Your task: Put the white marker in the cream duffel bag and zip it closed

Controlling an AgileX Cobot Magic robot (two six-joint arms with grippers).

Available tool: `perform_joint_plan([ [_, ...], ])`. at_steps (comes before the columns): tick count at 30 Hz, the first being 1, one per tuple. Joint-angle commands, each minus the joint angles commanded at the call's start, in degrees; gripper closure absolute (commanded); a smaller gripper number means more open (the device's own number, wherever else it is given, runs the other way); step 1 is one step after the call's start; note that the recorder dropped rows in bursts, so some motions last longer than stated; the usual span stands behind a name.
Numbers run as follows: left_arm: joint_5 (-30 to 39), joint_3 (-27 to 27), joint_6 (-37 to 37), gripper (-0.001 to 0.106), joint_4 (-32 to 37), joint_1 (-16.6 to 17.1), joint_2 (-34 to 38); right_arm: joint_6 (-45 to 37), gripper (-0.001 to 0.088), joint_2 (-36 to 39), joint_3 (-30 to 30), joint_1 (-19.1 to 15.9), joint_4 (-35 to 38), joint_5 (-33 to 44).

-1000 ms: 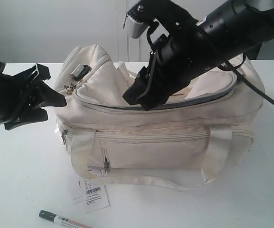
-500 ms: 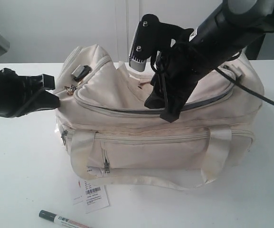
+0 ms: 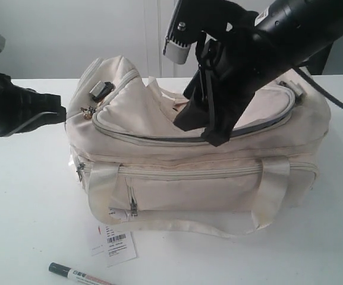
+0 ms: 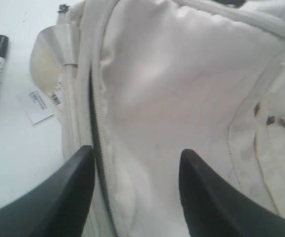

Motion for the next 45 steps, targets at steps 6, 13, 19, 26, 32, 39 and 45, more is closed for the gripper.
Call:
perform_joint_plan([
  [6, 4.76, 1.13, -9.42, 0.034, 1.78, 1.60, -0.26, 0.00, 0.0346, 1.57, 0.00, 0.00, -1.41, -2.83],
  [13, 6.44, 3.37, -12.14, 0.030, -8.35, 1.60, 2.95, 0.00, 0.0348, 4.13, 0.00, 0.00, -1.68, -4.46],
  [19, 6.68, 3.37, -6.89, 0.030, -15.39, 1.60, 6.61, 0.00, 0.0423, 4.37, 0.00, 0.00, -2.56, -6.66],
  [26, 6.96, 3.37, 3.56, 0.043, -22.70, 1.60, 8.99, 0.11, 0.0542, 5.04, 0.00, 0.00, -2.68, -6.64],
  [32, 7.05, 3.37, 7.19, 0.091, -25.30, 1.60, 8.99, -0.01, 0.0868, 5.04, 0.00, 0.00, -2.79, -6.47],
  [39, 8.07, 3.37, 15.40, 0.105, -31.59, 1.60, 8.99, 0.75, 0.0868, 4.82, 0.00, 0.00, -4.11, -8.31],
  [45, 8.18, 3.37, 15.64, 0.105, -32.30, 1.60, 8.99, 5.48, 0.0868, 3.24, -0.10, -0.10, -7.20, -18.31],
])
